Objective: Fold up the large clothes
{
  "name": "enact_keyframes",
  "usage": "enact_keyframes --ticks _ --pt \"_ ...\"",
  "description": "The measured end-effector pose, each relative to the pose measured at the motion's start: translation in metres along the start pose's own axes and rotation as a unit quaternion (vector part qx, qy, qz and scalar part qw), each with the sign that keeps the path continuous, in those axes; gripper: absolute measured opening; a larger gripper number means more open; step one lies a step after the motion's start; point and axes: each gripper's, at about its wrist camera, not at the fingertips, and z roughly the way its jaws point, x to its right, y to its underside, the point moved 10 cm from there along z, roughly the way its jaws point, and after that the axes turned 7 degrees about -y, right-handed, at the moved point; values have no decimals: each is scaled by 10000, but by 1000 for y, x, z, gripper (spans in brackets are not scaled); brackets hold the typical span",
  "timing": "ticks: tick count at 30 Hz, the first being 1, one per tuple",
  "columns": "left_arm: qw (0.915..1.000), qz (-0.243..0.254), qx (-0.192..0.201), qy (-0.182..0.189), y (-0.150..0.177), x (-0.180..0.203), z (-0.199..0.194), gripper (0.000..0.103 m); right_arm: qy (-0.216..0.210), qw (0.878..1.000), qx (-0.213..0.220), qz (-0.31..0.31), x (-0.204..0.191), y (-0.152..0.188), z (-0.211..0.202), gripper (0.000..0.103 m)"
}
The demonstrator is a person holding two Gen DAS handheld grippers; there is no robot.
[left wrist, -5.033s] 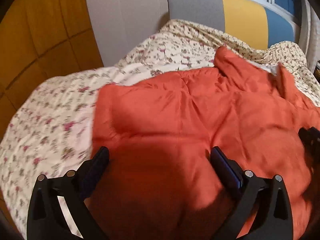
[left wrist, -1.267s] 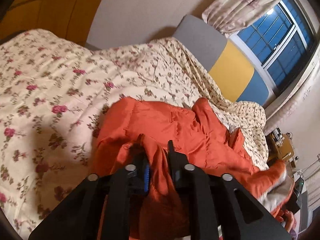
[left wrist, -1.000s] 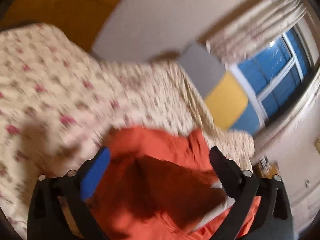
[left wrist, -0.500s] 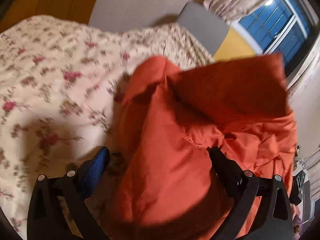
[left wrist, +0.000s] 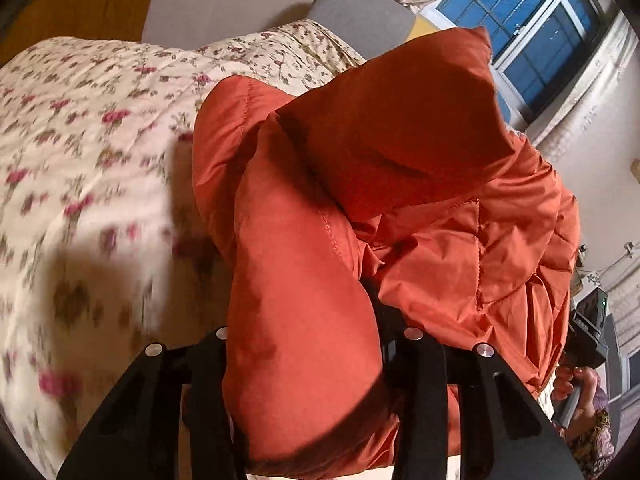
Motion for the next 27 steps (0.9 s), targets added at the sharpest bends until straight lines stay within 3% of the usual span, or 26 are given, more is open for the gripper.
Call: enact_keyframes --ticks 7,14,15,20,21,22,23,25,27 --pt "9997 -20 -7 249 58 9 -40 40 -135 9997 58 218 10 52 -58 50" --pt "9998 65 109 157 93 17 -64 42 -50 9989 349 293 13 89 -94 53" --pt "9998 74 139 88 96 16 -66 45 17 9990 371 264 14 94 -98 57" --pt "9980 -17 537 -333 93 4 -95 82 527 9971 551 68 13 99 -126 71" --pt "9964 -53 745 -393 90 1 -105 85 630 9959 648 -2 12 96 -134 72" --pt "9939 -71 1009 -449 85 -1 -119 88 685 9952 696 -42 10 95 -140 88" --pt "9919 -51 1169 -503 79 -2 -127 92 922 9924 815 -95 11 91 -148 96" --pt "9882 83 1394 -628 66 -1 -138 92 1341 9839 1146 -290 11 83 -168 99" --pt "9868 305 1446 -658 49 7 -138 92 1367 9807 1313 -479 6 69 -174 99"
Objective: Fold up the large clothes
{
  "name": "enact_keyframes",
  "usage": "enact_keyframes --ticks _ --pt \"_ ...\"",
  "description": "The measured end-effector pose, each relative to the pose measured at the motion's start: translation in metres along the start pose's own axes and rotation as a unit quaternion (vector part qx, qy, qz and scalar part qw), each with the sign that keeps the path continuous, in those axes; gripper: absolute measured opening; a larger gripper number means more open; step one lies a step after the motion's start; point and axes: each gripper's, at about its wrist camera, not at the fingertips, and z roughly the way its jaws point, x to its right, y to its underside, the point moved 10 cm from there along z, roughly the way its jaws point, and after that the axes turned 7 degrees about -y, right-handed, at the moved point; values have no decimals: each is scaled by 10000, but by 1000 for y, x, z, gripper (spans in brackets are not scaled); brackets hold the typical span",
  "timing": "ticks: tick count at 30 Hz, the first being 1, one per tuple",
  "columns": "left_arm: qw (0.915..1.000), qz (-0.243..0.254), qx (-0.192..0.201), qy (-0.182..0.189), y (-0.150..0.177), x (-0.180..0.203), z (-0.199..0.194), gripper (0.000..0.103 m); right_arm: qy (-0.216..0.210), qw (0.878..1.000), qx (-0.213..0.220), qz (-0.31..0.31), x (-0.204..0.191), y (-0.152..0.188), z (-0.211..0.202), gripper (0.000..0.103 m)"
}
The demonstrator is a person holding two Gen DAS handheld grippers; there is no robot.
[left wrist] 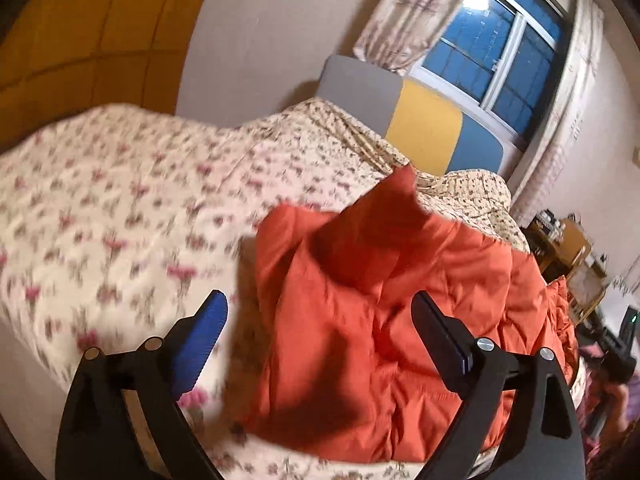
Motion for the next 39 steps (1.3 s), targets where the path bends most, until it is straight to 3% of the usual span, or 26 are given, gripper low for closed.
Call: enact_keyframes --ticks 6,8,9,10,11,12,13,14,16,21,27,32,39 --pt "9966 794 -203 97 -30 38 54 96 -246 9978 -351 -503 -29 -33 40 99" --pt "9958 826 -364 144 -34 49 73 96 -240 9965 -550 -577 -33 -35 62 96" --pt "9961 736 -435 205 -35 52 78 96 -203 9962 -601 -600 -34 -35 72 84" --pt "9961 570 -510 429 -36 58 84 84 -167 9958 -659 -614 -34 -35 79 69" --pt "9961 490 -547 486 -33 61 84 68 -173 9955 -700 -611 -37 -32 87 61" --pt "9963 391 -617 443 -30 61 89 61 -192 9952 -721 -634 -40 -30 91 45" --pt "9962 313 -682 432 -28 61 92 44 -224 9948 -716 -694 -42 -28 92 33" --pt "9957 221 -729 533 -25 63 93 31 -229 9947 -679 -732 -43 -27 91 28" --pt "9967 66 -562 585 -28 63 84 26 -310 9953 -508 -767 -49 -32 86 21" --pt "9980 -431 193 412 -73 50 61 20 -433 9967 -11 -684 -68 -66 71 17" --pt "9940 -491 974 126 -134 54 59 20 -381 9954 603 -633 -89 -120 78 17" --pt "9928 -304 1102 -346 -154 60 94 20 -89 9962 642 -586 -89 -136 117 17" --pt "9919 -55 858 -931 -140 55 151 20 492 9957 244 -751 -64 -123 182 19"
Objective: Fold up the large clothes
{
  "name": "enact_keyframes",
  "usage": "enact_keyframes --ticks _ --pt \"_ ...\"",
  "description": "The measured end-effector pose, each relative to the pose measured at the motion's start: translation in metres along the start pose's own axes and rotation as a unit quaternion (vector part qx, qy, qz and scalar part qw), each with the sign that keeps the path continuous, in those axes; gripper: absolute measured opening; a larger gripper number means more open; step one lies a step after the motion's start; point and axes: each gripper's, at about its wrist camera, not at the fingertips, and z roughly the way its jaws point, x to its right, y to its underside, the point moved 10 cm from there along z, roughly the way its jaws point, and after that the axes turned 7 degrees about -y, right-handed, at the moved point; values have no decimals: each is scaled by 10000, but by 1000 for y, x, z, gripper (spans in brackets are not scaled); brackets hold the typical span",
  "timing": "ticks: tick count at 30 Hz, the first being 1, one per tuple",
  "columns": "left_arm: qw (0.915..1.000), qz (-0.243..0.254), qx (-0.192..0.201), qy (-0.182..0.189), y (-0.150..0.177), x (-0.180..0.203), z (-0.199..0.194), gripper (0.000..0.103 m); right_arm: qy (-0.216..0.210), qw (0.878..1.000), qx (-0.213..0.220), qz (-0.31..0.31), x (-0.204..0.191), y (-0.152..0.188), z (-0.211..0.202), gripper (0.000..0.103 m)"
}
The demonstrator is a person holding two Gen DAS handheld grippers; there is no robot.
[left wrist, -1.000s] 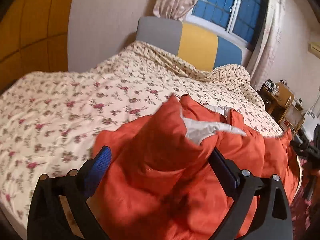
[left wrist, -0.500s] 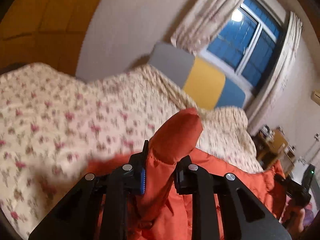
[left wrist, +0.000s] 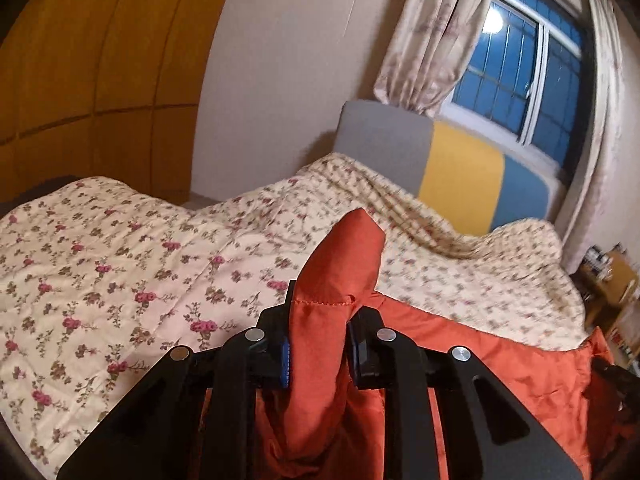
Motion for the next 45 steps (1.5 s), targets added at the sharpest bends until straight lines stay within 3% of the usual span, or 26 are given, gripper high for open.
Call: enact_keyframes --ticks 10,18,24,30,32,34,37,39,40,42,44,45 --pt "9980 126 -546 -303 41 -8 50 20 299 9977 -535 289 31 34 49 30" --pt "9925 231 -1137 -389 72 -5 83 23 364 9955 -689 546 42 48 66 36" --pt "9871 140 -1562 -333 88 -7 98 32 608 9937 -845 417 43 55 75 39" --pt "9842 170 -1705 -436 93 -8 103 41 920 9919 -873 113 40 57 81 41" --pt "9824 199 -1763 -592 94 -11 103 56 993 9912 -874 43 40 57 82 41" --pt "9796 279 -1839 -756 93 -14 100 64 1010 9911 -871 20 40 58 82 41" --pt "9841 330 -1577 -753 76 -10 68 68 1040 9908 -870 -7 40 57 82 42" --pt "9921 200 -964 -774 56 -4 26 70 1073 9904 -870 -19 40 57 82 44" --pt "9953 54 -551 -796 44 1 -2 79 1088 9902 -872 -24 40 57 82 44" --pt "9987 -207 -52 -463 32 20 -36 86 1113 9900 -866 -31 40 57 81 46" --pt "10000 -73 -14 -64 33 52 -48 87 1140 9898 -857 -30 40 57 80 47" --pt "9998 116 -128 -46 37 66 -46 87 1152 9897 -854 -31 40 56 80 48"
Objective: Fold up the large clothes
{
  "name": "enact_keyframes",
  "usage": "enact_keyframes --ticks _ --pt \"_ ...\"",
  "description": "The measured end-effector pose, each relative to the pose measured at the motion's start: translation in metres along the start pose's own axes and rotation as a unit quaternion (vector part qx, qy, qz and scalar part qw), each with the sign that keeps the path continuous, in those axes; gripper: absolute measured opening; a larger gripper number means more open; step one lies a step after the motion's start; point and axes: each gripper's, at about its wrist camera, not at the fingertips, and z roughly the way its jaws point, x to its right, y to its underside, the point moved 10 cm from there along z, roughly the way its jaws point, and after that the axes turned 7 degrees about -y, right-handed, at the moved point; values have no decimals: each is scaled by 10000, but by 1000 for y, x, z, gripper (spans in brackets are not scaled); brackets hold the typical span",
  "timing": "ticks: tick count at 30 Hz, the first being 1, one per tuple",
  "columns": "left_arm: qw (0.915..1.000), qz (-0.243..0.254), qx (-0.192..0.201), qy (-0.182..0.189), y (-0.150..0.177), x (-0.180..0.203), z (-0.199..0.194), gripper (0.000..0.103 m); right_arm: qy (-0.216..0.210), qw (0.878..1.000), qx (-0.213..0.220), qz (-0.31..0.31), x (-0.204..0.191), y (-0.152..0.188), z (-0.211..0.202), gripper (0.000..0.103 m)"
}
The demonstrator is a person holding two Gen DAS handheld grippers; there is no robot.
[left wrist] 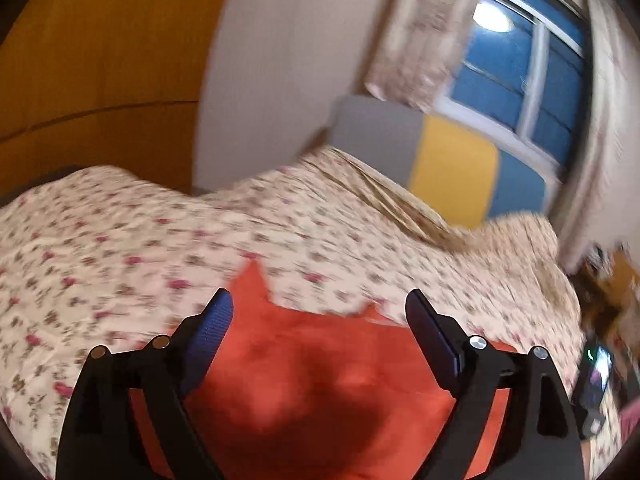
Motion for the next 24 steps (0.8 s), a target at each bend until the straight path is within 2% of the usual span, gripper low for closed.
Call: enact_keyframes --ticks 2,4,7,12,18,21,24 --pt "9985 432 -337 16 14 31 17 87 33 10000 12 11 1 0 -1 50" --pt "9942 784 -710 -169 37 51 43 87 70 10000 22 10 2 0 -2 51" --pt "9881 1034 -1092 -333 67 58 73 89 30 10000 26 58 2 0 -3 53" --pt "9921 697 -1046 9 80 49 87 92 -52 9999 27 159 3 0 -2 54" --pt "9913 681 -1124 68 88 51 94 93 -158 9996 73 236 4 -1 -5 55" --pt "9914 621 -1147 121 88 50 93 93 -381 9983 338 275 2 -8 -26 56" --pt "9917 568 -1141 176 86 49 92 93 -609 9936 952 -60 -21 -17 -78 56"
